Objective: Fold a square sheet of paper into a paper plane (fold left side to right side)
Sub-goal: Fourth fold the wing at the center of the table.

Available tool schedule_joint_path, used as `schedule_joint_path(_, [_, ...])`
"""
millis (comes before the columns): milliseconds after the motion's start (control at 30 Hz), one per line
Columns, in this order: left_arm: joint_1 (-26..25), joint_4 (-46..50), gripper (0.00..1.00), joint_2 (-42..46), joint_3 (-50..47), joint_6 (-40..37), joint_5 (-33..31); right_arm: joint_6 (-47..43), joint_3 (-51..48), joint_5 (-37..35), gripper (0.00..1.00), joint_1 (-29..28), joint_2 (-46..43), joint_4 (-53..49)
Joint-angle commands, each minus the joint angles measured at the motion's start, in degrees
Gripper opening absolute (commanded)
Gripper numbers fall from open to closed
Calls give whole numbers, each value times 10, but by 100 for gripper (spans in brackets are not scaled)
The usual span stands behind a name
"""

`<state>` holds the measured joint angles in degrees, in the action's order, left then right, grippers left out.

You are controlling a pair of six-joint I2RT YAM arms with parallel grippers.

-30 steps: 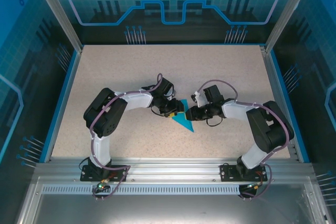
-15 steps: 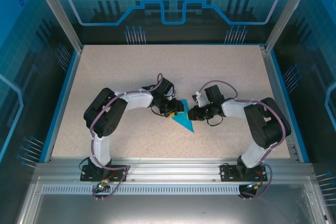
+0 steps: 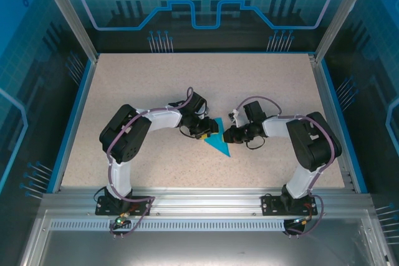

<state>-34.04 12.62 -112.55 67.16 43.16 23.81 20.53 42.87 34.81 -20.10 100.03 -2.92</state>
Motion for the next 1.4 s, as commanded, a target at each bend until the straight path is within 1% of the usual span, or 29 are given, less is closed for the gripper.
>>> schedule_joint_path(0, [-3,34,47,-15,8,-12,-19,-10,13,2,13,13,8,-5])
schedule_joint_path(267, [-4,34,47,-16,8,-12,-19,-10,5,-2,13,18,-1,-8])
schedule_joint_path(667, [-4,37,47,-13,9,-12,-17,-12,19,-12,12,19,29,-40])
schedule_joint_path(1000, [-4,79,49,47,37,-34,-27,-1,19,-29,12,19,47,-60])
schedule_joint_path(1367, [-14,56,44,14,70,-19,5,-1,10,-32,12,17,36,-57])
